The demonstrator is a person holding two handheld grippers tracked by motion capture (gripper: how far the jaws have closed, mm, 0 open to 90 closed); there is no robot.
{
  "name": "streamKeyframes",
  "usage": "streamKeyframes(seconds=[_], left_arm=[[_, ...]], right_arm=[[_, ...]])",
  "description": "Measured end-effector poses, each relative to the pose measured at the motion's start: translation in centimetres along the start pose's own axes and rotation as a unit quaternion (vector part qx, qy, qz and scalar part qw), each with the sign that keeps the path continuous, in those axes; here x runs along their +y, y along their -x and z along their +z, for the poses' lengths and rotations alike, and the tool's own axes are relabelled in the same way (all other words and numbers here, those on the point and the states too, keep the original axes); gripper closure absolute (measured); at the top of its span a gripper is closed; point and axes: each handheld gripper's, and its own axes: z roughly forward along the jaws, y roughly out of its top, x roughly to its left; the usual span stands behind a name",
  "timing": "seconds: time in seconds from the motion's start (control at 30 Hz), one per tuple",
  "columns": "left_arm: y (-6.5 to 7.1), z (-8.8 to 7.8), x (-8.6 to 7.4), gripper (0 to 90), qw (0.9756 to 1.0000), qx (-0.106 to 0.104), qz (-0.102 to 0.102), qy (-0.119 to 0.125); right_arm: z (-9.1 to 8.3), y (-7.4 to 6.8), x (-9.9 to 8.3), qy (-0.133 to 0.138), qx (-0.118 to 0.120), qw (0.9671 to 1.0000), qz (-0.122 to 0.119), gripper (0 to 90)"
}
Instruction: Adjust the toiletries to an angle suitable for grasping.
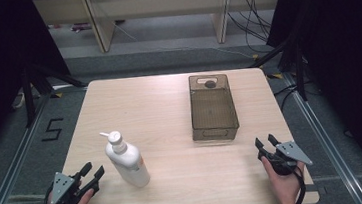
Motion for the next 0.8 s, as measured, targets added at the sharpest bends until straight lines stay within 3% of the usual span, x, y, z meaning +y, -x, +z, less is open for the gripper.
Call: streamKeyframes(seconds=[0.23,0.4,0.5,0.6,0.63,0.7,0.73,0.8], left_arm=[[1.4,-1.3,1.1,77.5,0.9990,-0.029,-0.001,0.035],[3.1,-2.6,1.6,89.1,0.9978,-0.054,0.012,0.038],[4.4,-3.2,2.1,89.5,0.9960,-0.075,0.026,0.042],[5.9,-3.2,2.4,89.5,0.9938,-0.095,0.040,0.040],[6.3,-3.0,2.4,89.5,0.9929,-0.101,0.048,0.041],[6.8,-2.7,2.5,89.5,0.9919,-0.106,0.059,0.038],[7.0,-2.4,2.6,89.5,0.9913,-0.110,0.062,0.037],[7.3,-1.6,2.6,89.5,0.9907,-0.115,0.066,0.031]], right_arm=[[0.0,0.0,0.0,-0.004,-0.004,0.9999,-0.010,48.4],[0.0,0.0,0.0,-0.001,0.000,1.0000,-0.007,48.4],[-0.2,0.1,0.0,0.000,-0.005,0.9997,-0.022,48.5],[-0.2,0.0,0.0,0.001,-0.006,0.9998,-0.016,48.5],[-0.2,-0.3,-0.1,0.000,-0.007,1.0000,0.002,48.5],[-0.2,-0.3,-0.1,0.000,-0.007,1.0000,0.001,48.5],[-0.2,0.0,0.0,0.000,-0.007,0.9998,-0.017,48.5],[-0.1,-0.1,-0.1,0.000,-0.002,1.0000,-0.007,48.5]])
